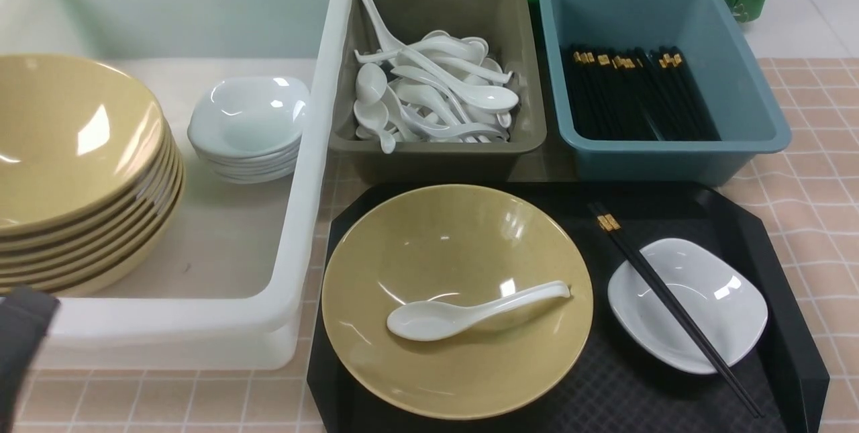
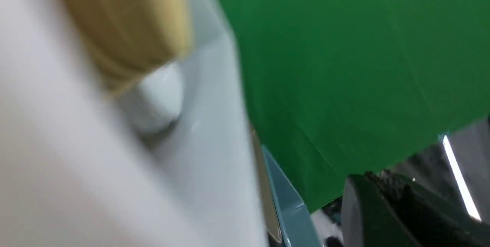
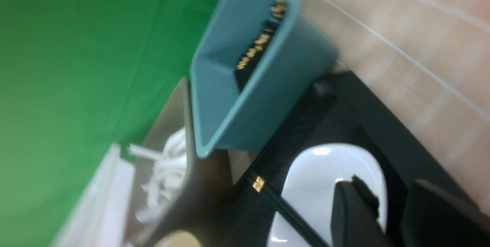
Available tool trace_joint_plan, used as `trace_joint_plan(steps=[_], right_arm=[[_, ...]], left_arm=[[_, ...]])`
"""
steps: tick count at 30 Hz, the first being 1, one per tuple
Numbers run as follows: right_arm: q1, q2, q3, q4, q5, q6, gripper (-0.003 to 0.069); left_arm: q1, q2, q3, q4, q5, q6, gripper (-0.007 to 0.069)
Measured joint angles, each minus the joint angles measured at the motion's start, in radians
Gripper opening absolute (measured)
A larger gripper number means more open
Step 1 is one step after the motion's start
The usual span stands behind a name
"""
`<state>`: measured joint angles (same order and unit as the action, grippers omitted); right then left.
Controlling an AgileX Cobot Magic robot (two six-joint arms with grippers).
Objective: On brown table put chopsticks spoon bowls plates into blue grey white boxes.
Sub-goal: 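Move the grippers toward the tableware on the black tray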
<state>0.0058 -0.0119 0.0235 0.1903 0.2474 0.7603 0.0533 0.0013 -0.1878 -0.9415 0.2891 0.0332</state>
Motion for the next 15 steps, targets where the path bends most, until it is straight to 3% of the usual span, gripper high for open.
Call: trace_joint_plan(steps=[1,4,5,8,10,13,15], right_arm=[[0.003,0.0,0.0,0.0,0.0,-0.014,0.0236],[0.065,0.028,-0.089,0.0,0.003,-0.264,0.02],[0.068,0.033,-0.097,0.0,0.003,-0.264,0.0195],[0.114,0.198,-0.243,0.0,0.027,-0.501,0.0093],[0.133,0.368,-0.391,0.0,0.117,-0.679,0.0041],[0.136,0.507,-0.535,-0.001,0.228,-0.8,0.0036],[0.136,0.721,-0.734,-0.003,0.461,-0.954,0.0036]], left_arm=[[0.0,0.009,-0.007,0.002,0.002,0.021,0.0001],[0.0,0.179,-0.115,0.066,0.069,0.13,0.0001],[0.0,0.192,-0.121,0.072,0.074,0.133,0.0001],[0.0,0.425,-0.263,0.195,0.203,0.21,0.0001],[0.0,0.573,-0.388,0.297,0.336,0.265,0.0001],[0.0,0.686,-0.514,0.38,0.453,0.299,0.0001],[-0.005,0.862,-0.684,0.49,0.624,0.336,0.0001]])
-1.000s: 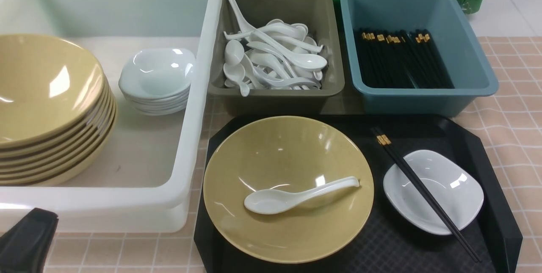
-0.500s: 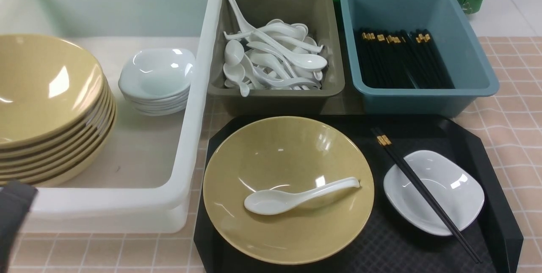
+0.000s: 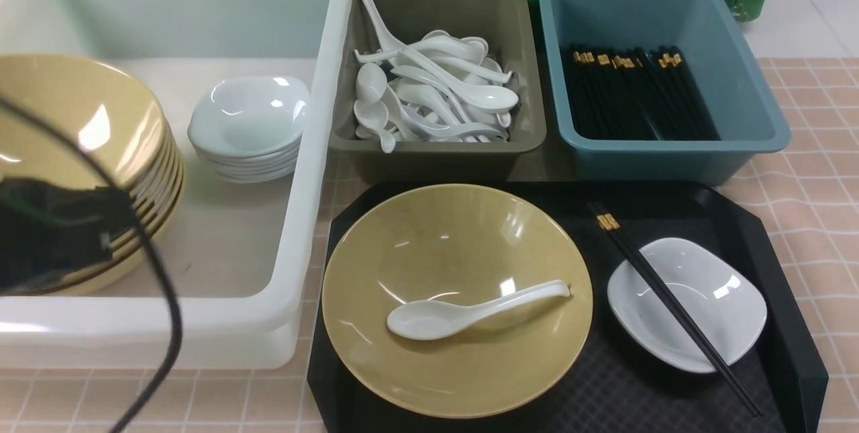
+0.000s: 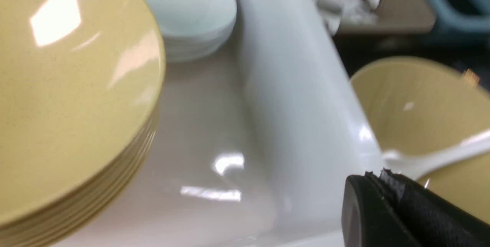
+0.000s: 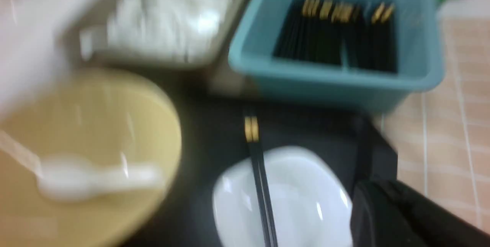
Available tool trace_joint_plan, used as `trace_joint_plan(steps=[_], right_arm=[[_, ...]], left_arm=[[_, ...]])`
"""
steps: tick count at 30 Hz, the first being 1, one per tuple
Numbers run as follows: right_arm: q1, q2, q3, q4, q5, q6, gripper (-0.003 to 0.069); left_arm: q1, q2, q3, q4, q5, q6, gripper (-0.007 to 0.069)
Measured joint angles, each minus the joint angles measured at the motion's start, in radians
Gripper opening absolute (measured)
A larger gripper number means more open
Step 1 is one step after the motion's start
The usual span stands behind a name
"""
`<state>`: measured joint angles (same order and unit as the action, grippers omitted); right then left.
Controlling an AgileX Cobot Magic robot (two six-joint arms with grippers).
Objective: On brown table put chopsticks spoon bowls plates into blue grey white boxes.
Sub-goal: 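Move the grippers toward the tableware on the black tray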
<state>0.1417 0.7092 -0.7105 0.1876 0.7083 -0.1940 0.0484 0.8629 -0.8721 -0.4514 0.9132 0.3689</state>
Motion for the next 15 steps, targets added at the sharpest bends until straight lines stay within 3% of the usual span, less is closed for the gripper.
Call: trace_joint_plan(steps=[3,4,6,8,9,15], right_arm=[[0.0,0.139,-0.112,-0.001,0.136,-0.075,0.0036],[0.003,0.263,-0.211,0.003,0.257,-0.13,0.0036],[0.018,0.36,-0.276,0.005,0.329,-0.165,0.0036],[0.036,0.417,-0.308,0.004,0.358,-0.181,0.0036],[0.076,0.491,-0.344,0.004,0.375,-0.196,0.0036],[0.195,0.668,-0.392,-0.026,0.336,-0.199,0.0044]], left_arm=[[-0.021,0.105,-0.103,0.044,0.084,0.006,0.0001],[-0.064,0.189,-0.18,0.063,0.136,0.006,0.0001],[-0.121,0.261,-0.249,0.07,0.175,0.006,0.0001],[-0.168,0.311,-0.284,0.074,0.183,0.006,0.0001],[-0.253,0.37,-0.335,0.083,0.185,0.009,0.0001],[-0.471,0.524,-0.466,0.173,0.149,0.008,0.0001]])
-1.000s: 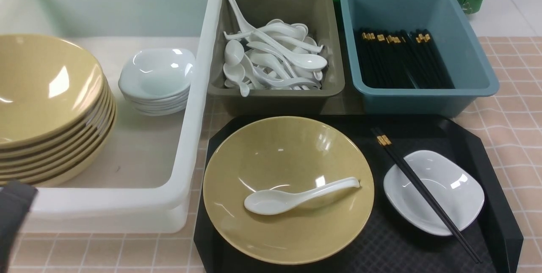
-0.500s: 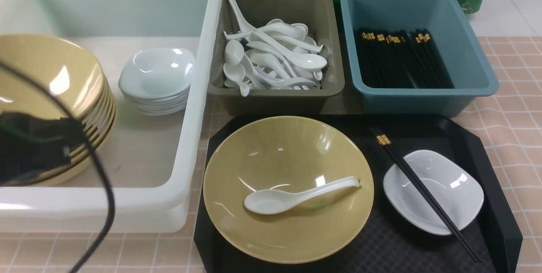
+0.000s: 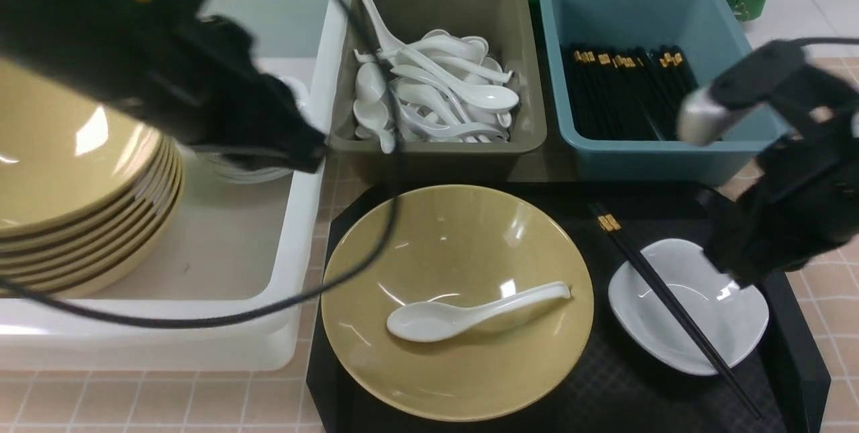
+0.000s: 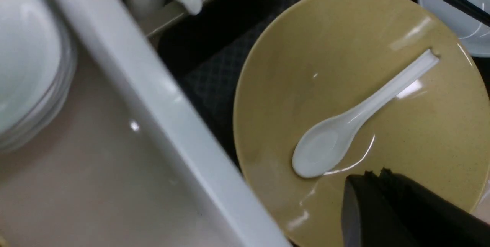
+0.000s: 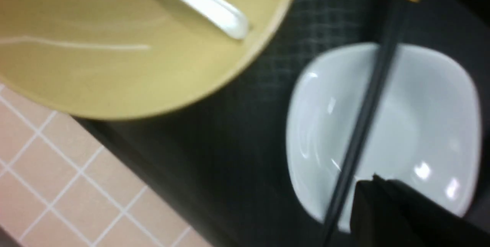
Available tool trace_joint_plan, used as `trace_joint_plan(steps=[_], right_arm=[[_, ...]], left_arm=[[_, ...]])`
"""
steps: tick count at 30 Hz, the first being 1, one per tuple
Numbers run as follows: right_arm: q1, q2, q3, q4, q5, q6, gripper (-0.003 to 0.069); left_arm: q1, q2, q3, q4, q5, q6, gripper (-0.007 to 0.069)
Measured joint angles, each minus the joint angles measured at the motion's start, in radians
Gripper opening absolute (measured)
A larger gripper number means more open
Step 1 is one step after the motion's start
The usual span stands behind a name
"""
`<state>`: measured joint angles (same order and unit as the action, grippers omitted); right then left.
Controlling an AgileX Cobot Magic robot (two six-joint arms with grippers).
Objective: On brown table put chopsticks spoon bowls plates into blue grey white boxes.
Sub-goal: 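Move the grippers toward the tableware on the black tray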
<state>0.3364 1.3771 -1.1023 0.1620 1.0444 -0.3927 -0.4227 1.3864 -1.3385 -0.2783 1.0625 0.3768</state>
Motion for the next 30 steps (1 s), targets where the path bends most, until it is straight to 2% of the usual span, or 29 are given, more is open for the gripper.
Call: trace_joint_plan(steps=[1,2,5,9,10,12,16,21,24,28,29,30], right_arm=[[0.002,0.006,0.0,-0.002,-0.002,0.001,0.0044],[0.014,0.049,-0.013,-0.023,-0.014,0.017,0.0055],[0.017,0.12,-0.031,-0.068,-0.031,0.052,0.0116],[0.017,0.195,-0.034,-0.101,-0.061,0.105,0.0283],[0.017,0.199,-0.034,-0.101,-0.063,0.107,0.0283],[0.017,0.242,-0.034,-0.104,-0.082,0.113,0.0404],[0.017,0.298,-0.034,-0.106,-0.116,0.123,0.0498],[0.017,0.345,-0.036,-0.107,-0.152,0.126,0.0501],[0.017,0.369,-0.037,-0.107,-0.163,0.126,0.0453],[0.017,0.386,-0.037,-0.108,-0.164,0.126,0.0317],[0.017,0.386,-0.037,-0.108,-0.165,0.126,0.0317],[0.017,0.387,-0.038,-0.108,-0.164,0.126,0.024]], left_arm=[[-0.007,0.01,-0.003,0.0,-0.001,0.0,0.0001],[-0.057,0.044,-0.021,0.037,-0.006,-0.002,0.0001],[-0.126,0.097,-0.031,0.105,-0.008,-0.002,0.0001],[-0.157,0.144,-0.032,0.155,-0.008,-0.002,0.0001],[-0.157,0.146,-0.032,0.157,-0.008,-0.002,0.0001],[-0.157,0.168,-0.032,0.171,-0.009,-0.002,0.0001],[-0.157,0.184,-0.032,0.174,-0.012,-0.002,0.0001],[-0.157,0.197,-0.032,0.174,-0.024,-0.002,0.0001],[-0.157,0.205,-0.032,0.174,-0.029,-0.002,0.0001],[-0.157,0.213,-0.032,0.174,-0.032,-0.002,0.0001],[-0.157,0.213,-0.032,0.174,-0.032,-0.002,0.0001],[-0.157,0.213,-0.032,0.174,-0.032,-0.002,0.0001]])
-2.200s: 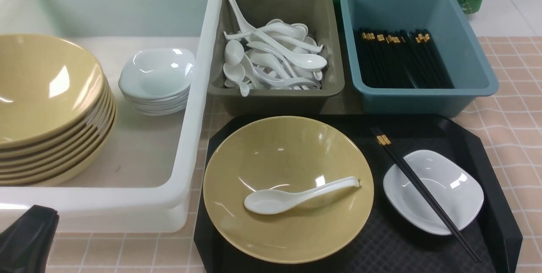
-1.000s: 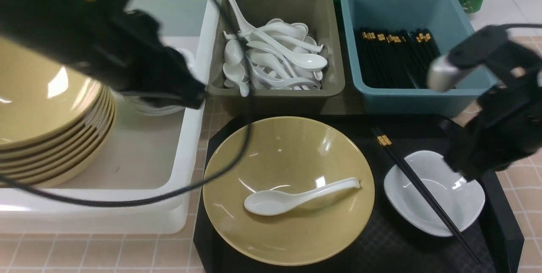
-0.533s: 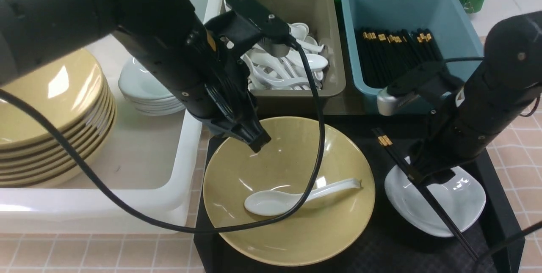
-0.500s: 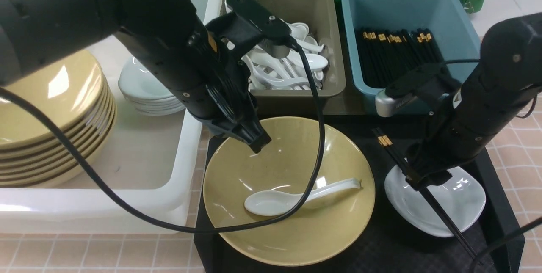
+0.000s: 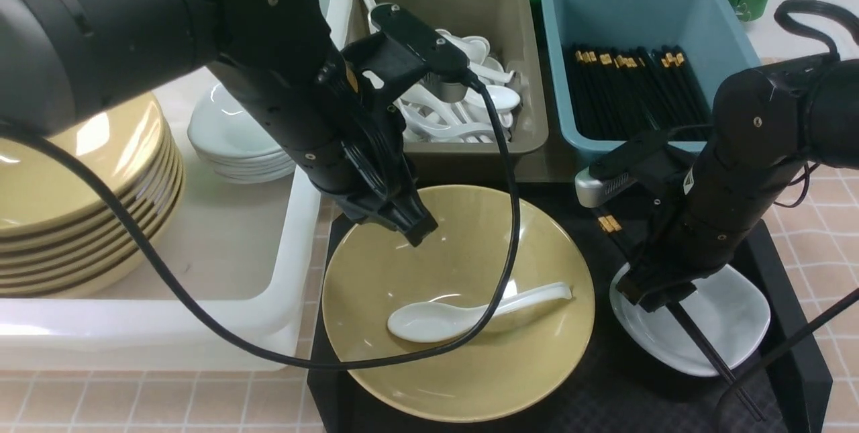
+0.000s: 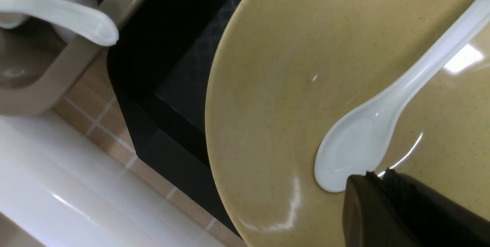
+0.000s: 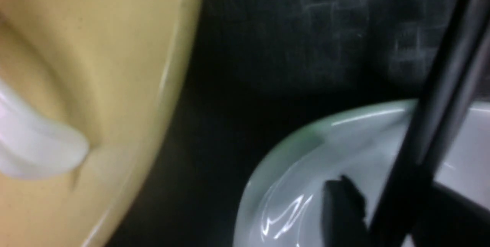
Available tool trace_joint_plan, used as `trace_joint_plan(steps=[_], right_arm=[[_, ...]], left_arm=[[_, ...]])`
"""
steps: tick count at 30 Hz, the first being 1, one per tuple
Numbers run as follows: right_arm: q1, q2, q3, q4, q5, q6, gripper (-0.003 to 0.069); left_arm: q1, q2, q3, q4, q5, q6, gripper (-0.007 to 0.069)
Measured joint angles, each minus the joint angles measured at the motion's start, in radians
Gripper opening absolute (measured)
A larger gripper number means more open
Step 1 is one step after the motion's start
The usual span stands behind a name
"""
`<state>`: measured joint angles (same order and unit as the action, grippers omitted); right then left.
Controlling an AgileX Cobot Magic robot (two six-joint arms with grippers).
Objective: On brown table put chopsticks spoon bowls plates into blue grey white boxes.
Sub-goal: 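Move the grippers toward the tableware on the black tray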
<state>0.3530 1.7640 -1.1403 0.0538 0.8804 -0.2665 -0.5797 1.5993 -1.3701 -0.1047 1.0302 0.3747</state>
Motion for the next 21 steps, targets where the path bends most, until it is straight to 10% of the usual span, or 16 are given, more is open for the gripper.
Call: trace_joint_plan(steps=[13,21], right_arm=[[0.0,-0.122,-0.061,-0.001,0.078,0.008,0.016],[-0.023,-0.144,-0.312,-0.043,-0.179,0.056,0.016]], left_arm=[[0.0,0.0,0.0,0.002,-0.002,-0.001,0.0001],[0.0,0.012,-0.029,-0.007,-0.401,-0.052,0.0001]])
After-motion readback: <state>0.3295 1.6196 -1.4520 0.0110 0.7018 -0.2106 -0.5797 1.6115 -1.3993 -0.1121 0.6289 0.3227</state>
